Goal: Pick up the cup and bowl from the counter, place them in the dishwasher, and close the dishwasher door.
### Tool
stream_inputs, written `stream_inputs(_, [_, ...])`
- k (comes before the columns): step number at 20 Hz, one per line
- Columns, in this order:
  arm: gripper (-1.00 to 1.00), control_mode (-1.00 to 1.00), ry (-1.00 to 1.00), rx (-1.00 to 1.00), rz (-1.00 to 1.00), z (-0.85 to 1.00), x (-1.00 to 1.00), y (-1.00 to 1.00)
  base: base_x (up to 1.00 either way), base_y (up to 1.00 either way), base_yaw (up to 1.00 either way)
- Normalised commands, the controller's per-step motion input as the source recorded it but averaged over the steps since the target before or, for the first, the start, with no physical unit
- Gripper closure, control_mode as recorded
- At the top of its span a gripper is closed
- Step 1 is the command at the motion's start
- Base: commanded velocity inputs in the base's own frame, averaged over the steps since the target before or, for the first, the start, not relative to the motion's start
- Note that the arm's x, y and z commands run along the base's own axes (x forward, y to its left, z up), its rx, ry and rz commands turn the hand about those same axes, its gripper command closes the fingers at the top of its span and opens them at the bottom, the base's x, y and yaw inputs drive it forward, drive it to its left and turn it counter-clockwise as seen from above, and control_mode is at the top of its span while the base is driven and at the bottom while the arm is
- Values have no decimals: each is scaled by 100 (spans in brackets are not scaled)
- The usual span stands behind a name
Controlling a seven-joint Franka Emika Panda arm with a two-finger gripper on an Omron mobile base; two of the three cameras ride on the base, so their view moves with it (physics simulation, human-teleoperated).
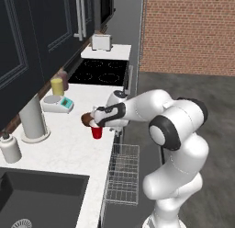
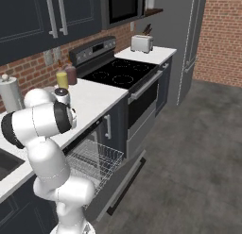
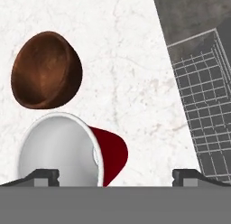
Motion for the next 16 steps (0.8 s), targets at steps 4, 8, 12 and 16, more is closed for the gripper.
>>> stream_inputs(4, [-100, -100, 0, 2, 0, -16, 9, 15, 0, 0, 0])
stream_inputs(8, [-100, -100, 0, 0, 0, -18, 11, 17, 0, 0, 0])
stream_inputs(12, [100, -100, 0, 0, 0, -22, 8, 13, 0, 0, 0])
stream_inputs(16, [100, -100, 0, 0, 0, -22, 1, 9, 0, 0, 0])
